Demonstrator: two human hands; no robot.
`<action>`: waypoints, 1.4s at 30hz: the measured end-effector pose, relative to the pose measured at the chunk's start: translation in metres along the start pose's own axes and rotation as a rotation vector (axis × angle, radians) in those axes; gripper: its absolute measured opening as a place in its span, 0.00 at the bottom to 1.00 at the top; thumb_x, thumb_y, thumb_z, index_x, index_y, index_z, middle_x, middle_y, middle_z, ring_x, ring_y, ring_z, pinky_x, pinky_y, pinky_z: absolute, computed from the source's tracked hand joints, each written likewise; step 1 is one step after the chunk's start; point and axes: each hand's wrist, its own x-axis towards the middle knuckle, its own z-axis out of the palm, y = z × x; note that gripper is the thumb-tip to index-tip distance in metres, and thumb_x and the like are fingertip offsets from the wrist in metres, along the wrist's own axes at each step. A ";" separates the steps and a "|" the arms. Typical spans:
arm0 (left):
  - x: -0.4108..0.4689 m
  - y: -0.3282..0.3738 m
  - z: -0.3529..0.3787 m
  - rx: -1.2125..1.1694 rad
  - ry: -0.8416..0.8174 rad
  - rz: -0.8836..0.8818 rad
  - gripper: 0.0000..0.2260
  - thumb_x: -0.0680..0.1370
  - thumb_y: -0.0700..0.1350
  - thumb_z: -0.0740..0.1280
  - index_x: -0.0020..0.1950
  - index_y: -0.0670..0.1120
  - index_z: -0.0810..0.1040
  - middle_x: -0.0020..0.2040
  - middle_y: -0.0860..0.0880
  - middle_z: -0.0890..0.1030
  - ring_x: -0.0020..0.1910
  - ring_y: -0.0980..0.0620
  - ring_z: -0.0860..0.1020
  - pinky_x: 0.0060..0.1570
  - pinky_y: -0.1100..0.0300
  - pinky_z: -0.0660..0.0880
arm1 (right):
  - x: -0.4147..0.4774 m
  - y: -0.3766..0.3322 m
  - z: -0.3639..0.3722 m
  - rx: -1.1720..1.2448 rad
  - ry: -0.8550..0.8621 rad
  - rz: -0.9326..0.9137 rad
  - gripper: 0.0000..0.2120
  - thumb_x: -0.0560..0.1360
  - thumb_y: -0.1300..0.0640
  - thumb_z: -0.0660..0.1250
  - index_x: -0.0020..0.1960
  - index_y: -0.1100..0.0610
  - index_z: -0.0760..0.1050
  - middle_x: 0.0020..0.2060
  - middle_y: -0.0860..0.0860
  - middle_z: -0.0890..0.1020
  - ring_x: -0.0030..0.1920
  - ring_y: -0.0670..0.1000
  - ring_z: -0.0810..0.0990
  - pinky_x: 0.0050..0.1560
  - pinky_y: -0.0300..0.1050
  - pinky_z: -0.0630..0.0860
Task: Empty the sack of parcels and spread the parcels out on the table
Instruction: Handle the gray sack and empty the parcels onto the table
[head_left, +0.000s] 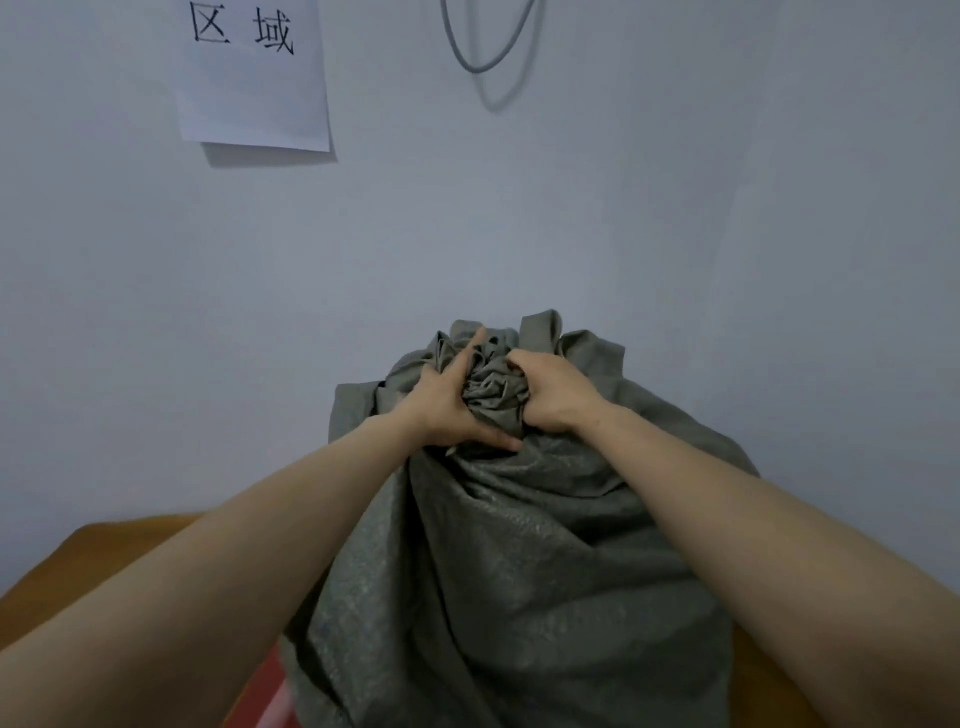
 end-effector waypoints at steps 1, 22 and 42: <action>0.000 0.002 0.004 0.017 0.014 0.009 0.59 0.45 0.73 0.72 0.73 0.66 0.53 0.72 0.45 0.68 0.73 0.42 0.62 0.71 0.46 0.63 | -0.001 0.004 0.001 0.032 -0.008 0.005 0.13 0.69 0.58 0.69 0.52 0.54 0.71 0.49 0.54 0.80 0.50 0.57 0.79 0.49 0.52 0.76; 0.000 -0.009 0.004 0.062 0.002 0.019 0.17 0.64 0.60 0.68 0.50 0.56 0.77 0.53 0.50 0.83 0.56 0.49 0.79 0.56 0.53 0.75 | 0.027 0.101 -0.028 -0.392 -0.358 0.229 0.76 0.52 0.54 0.84 0.69 0.39 0.21 0.71 0.48 0.23 0.74 0.57 0.29 0.67 0.74 0.44; 0.011 -0.003 -0.035 0.231 0.272 0.007 0.11 0.75 0.45 0.67 0.55 0.44 0.76 0.56 0.43 0.80 0.57 0.40 0.76 0.46 0.56 0.69 | 0.062 0.070 -0.038 -0.382 0.021 0.122 0.12 0.76 0.60 0.61 0.58 0.55 0.75 0.61 0.57 0.77 0.61 0.58 0.75 0.57 0.48 0.71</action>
